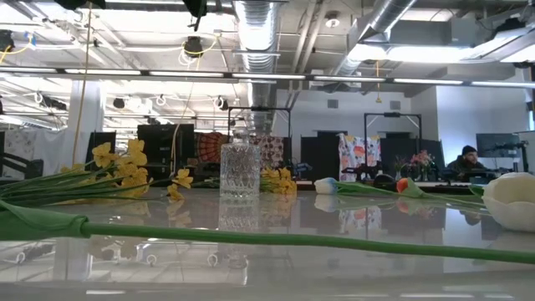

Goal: Sort flowers into vase by color
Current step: Put the red flowers into the pink vase

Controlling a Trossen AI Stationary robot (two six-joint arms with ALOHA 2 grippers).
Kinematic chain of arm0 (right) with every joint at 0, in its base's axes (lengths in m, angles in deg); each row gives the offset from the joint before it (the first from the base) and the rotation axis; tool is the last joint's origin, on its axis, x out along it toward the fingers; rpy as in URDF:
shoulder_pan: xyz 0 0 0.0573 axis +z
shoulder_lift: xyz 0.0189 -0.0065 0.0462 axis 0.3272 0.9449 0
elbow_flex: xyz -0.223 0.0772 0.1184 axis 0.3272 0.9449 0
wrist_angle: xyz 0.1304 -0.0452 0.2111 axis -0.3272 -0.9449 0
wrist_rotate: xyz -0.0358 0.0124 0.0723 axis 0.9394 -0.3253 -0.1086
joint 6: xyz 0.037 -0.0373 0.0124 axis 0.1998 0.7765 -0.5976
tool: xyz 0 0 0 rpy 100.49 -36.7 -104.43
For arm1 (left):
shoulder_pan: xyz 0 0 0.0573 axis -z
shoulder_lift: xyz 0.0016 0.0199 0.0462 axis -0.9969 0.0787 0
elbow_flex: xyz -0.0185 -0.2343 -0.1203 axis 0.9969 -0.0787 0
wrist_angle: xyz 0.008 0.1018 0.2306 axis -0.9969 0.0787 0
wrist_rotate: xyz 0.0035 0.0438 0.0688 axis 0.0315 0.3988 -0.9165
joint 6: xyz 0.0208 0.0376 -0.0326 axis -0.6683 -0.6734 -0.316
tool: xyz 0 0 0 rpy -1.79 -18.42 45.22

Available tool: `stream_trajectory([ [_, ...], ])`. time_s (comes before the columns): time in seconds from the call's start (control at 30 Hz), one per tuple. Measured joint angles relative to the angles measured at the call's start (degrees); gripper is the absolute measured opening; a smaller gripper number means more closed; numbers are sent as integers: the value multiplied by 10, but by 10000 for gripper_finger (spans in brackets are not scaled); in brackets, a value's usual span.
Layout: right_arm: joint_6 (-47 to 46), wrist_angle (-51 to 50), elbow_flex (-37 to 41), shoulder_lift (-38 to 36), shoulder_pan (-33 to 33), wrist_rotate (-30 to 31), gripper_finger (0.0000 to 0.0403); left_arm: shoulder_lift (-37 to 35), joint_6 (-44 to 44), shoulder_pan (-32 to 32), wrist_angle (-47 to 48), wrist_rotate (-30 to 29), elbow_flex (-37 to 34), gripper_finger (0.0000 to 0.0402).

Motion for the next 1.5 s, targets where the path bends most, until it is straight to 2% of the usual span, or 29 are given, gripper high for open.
stream_trajectory([
  [0.1, -6, -3, 0, 0, 0, 10, 179, 0, -12, 0, 0, 0, 0, 62],
  [0.33, -10, -55, 0, -10, 9, 11, 27, -4, -29, 2, 27, 22, 0, 115],
  [0.47, -18, -110, 0, -58, 31, 14, 29, -31, -38, 2, 88, 25, 0, 142],
  [0.53, -33, -151, 0, -93, 51, 37, 40, -48, -38, 2, 136, 18, 0, 152],
  [0.67, -71, -266, 0, -172, 110, 131, 40, -85, -38, 2, 230, -18, 0, 161],
  [0.77, -139, -360, 0, -231, 169, 202, 29, -99, -38, 2, 284, -51, -1, 162],
  [0.9, -248, -468, 0, -288, 261, 301, 27, -97, -37, 2, 291, -85, -1, 162],
  [1.03, -354, -577, 0, -318, 341, 401, 33, -83, -42, 2, 277, -90, -1, 162],
  [1.13, -453, -671, 0, -330, 369, 403, 30, -75, -42, 2, 274, -90, -1, 162],
  [1.27, -577, -771, 0, -330, 385, 357, 29, -74, -31, 2, 281, -90, -1, 162],
  [1.5, -651, -782, 0, -316, 408, 246, 29, -74, -26, 2, 279, -90, -1, 162],
])
